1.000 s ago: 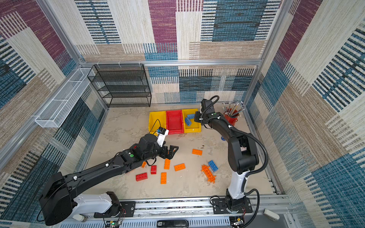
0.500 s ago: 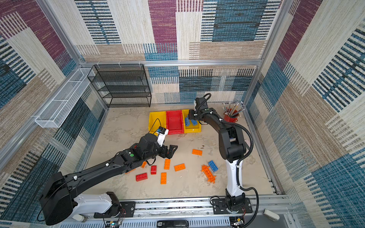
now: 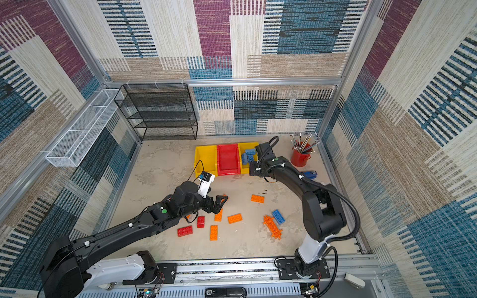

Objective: Sort the legos into containers by color
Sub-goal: 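Lower the right gripper onto the blue brick beside the orange frame piece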

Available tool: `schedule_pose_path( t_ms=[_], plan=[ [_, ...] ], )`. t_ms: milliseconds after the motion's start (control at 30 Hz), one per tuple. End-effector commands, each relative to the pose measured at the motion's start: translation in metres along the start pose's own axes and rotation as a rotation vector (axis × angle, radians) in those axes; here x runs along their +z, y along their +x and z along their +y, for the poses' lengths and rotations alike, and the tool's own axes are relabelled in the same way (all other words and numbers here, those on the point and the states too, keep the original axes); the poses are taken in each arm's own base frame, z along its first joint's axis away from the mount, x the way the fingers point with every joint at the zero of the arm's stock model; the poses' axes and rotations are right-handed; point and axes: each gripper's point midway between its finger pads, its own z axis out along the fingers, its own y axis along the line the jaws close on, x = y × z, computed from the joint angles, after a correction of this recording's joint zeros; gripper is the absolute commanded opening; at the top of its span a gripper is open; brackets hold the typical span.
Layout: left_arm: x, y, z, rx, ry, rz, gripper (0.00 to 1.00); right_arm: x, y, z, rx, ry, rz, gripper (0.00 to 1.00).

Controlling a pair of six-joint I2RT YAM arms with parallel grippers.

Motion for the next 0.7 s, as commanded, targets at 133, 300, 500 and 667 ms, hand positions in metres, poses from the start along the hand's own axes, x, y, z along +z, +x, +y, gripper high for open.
schedule_pose_path(
  t_ms=[133,300,500,667],
  plan=[
    [-0.009,0.006,-0.019,-0.056,0.131,-0.029,0.99,-0.033,0.091,-0.059,0.206,0.202,0.111,0.65],
    [-0.016,0.01,-0.019,-0.047,0.146,-0.046,0.99,-0.045,0.13,-0.077,0.3,0.259,0.165,0.66],
    [-0.02,0.013,-0.021,-0.056,0.171,-0.058,0.99,-0.055,0.163,-0.095,0.353,0.319,0.211,0.68],
    [-0.021,0.018,-0.021,-0.055,0.181,-0.056,0.99,-0.047,0.174,-0.09,0.371,0.268,0.224,0.67]
  ],
)
